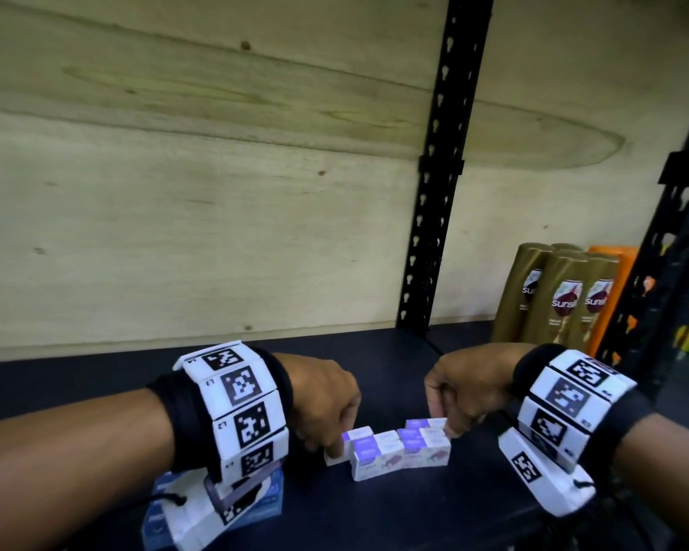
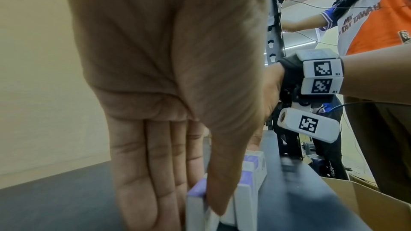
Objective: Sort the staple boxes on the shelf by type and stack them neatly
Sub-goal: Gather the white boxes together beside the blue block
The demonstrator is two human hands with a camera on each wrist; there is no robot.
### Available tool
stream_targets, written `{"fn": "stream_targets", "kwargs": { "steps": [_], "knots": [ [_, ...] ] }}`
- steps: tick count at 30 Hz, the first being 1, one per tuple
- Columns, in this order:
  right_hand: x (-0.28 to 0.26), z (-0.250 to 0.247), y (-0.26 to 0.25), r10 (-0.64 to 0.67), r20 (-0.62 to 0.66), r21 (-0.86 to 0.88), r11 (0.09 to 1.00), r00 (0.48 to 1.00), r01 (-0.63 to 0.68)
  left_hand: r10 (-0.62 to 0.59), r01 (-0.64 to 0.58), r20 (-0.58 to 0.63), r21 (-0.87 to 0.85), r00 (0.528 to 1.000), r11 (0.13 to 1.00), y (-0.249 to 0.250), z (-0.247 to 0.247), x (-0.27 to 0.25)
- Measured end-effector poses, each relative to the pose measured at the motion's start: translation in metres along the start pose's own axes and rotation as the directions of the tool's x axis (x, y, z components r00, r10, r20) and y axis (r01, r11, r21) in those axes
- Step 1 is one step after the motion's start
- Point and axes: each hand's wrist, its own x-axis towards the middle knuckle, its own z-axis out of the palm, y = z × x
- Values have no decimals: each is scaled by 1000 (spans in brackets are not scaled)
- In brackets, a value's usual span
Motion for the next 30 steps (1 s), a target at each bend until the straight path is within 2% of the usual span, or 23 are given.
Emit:
{"fn": "stream_targets", "kwargs": {
  "steps": [7, 12, 22, 30],
  "knots": [
    [-12, 5, -6, -45, 38, -68, 997, 998, 47, 11, -14, 49, 69, 999, 997, 9, 6, -5],
    [-18, 11, -10, -33, 19, -111, 993, 999, 35, 6, -6, 2, 67, 1000, 998, 15, 11, -3],
    [-11, 16, -15, -97, -42, -149, 985, 994, 90, 28, -26, -86, 25, 996, 999, 11, 16, 6],
    [-9, 18, -24, -117, -59, -208, 973, 991, 102, 35, -35, -83, 10, 996, 999, 13, 15, 7]
  ]
}}
